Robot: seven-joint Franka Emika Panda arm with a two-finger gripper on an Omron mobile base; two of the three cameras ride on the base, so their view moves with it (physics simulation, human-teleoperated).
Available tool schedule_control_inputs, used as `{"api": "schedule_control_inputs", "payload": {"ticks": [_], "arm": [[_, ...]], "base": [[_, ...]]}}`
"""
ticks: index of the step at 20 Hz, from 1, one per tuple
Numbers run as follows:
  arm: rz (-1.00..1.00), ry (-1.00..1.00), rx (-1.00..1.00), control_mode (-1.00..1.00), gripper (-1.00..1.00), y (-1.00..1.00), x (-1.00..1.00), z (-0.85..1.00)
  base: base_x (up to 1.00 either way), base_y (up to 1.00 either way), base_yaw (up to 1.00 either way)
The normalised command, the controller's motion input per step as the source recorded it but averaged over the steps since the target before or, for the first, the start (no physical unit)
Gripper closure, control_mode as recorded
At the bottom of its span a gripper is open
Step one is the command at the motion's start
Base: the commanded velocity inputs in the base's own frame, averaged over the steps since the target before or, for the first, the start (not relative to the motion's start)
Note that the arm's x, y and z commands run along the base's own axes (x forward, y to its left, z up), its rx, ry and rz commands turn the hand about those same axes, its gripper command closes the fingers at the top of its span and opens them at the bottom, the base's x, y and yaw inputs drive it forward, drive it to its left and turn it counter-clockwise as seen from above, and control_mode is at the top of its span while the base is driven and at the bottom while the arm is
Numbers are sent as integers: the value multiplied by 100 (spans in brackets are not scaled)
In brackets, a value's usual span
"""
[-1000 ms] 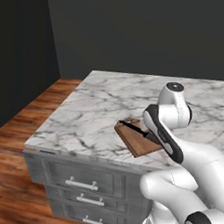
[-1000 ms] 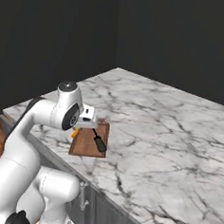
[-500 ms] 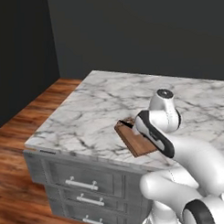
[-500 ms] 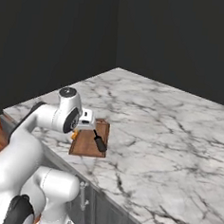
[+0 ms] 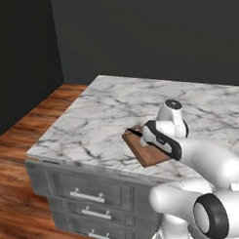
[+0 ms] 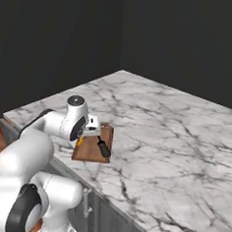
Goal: Pick up the knife from the drawer and place it on the cutting board. Then place the meat from the plate to the cutting board.
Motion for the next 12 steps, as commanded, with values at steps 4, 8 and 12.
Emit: {"api": "schedule_control_inputs", "payload": {"ticks": [4, 8, 12], "arm": [[7, 0, 0, -100, 100, 0, 25, -17], [7, 0, 0, -100, 100, 0, 24, -17], [4, 0, 0, -100, 100, 3, 17, -18]], "base": [[0, 0, 0], [0, 0, 0], [0, 0, 0]]}}
